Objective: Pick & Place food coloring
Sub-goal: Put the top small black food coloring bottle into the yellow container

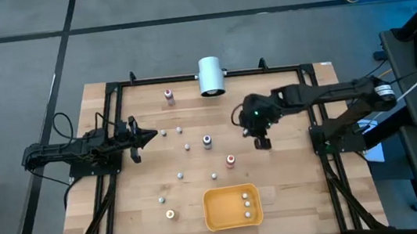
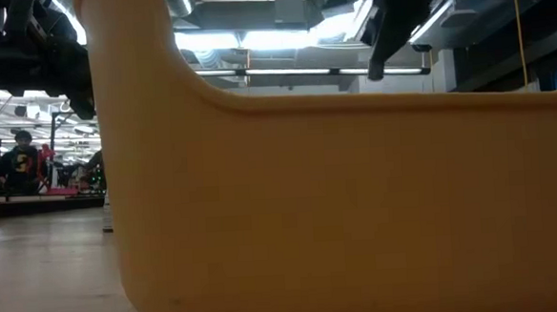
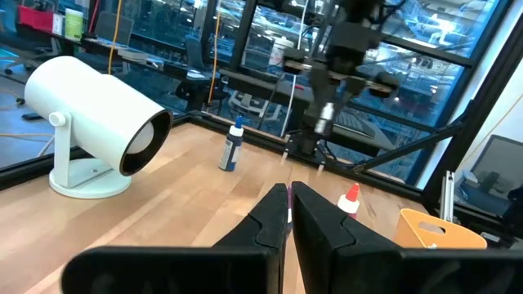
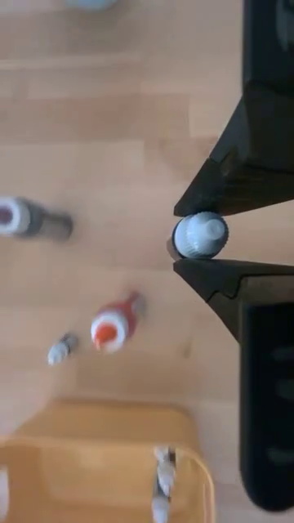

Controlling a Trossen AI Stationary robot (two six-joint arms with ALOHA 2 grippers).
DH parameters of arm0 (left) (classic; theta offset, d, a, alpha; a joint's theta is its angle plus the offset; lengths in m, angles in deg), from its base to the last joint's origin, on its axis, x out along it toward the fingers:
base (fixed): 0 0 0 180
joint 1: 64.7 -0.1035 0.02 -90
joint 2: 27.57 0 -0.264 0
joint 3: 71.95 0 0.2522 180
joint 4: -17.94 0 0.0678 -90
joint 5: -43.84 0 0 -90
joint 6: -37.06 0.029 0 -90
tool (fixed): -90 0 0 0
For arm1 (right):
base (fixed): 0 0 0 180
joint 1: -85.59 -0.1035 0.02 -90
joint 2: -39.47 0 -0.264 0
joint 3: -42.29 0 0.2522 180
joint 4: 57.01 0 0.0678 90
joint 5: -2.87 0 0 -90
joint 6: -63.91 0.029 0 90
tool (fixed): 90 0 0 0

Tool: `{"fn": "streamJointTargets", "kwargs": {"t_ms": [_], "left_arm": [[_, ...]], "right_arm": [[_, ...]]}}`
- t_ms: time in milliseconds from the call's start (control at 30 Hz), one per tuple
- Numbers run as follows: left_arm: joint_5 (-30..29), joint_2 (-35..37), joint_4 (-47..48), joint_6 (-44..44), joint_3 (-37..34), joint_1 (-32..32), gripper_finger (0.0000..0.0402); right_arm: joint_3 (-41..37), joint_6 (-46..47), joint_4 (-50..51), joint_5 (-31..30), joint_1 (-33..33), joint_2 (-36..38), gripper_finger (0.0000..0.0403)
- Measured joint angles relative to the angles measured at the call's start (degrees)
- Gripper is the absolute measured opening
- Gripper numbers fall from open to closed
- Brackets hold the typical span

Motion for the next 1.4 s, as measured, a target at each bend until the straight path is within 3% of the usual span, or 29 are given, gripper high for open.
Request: {"fn": "streamJointTargets", "kwargs": {"t_ms": [333,667,1100,1400], "left_arm": [[0.00,0.00,-0.02,0.00,0.00,0.00,0.0017],[0.00,0.00,0.00,0.00,0.02,0.02,0.0017],[0.00,0.00,0.00,0.00,0.00,0.01,0.0017],[0.00,0.00,-0.02,0.00,0.00,0.02,0.0017]], "right_arm": [[3.26,11.10,0.93,-7.63,-13.25,0.31,0.0081],[9.01,19.91,2.00,-13.68,-21.89,-1.19,0.0080],[22.26,21.62,7.36,-14.47,-26.40,-15.59,0.0080],[22.86,24.53,4.41,-14.47,-29.44,-23.62,0.0081]]}}
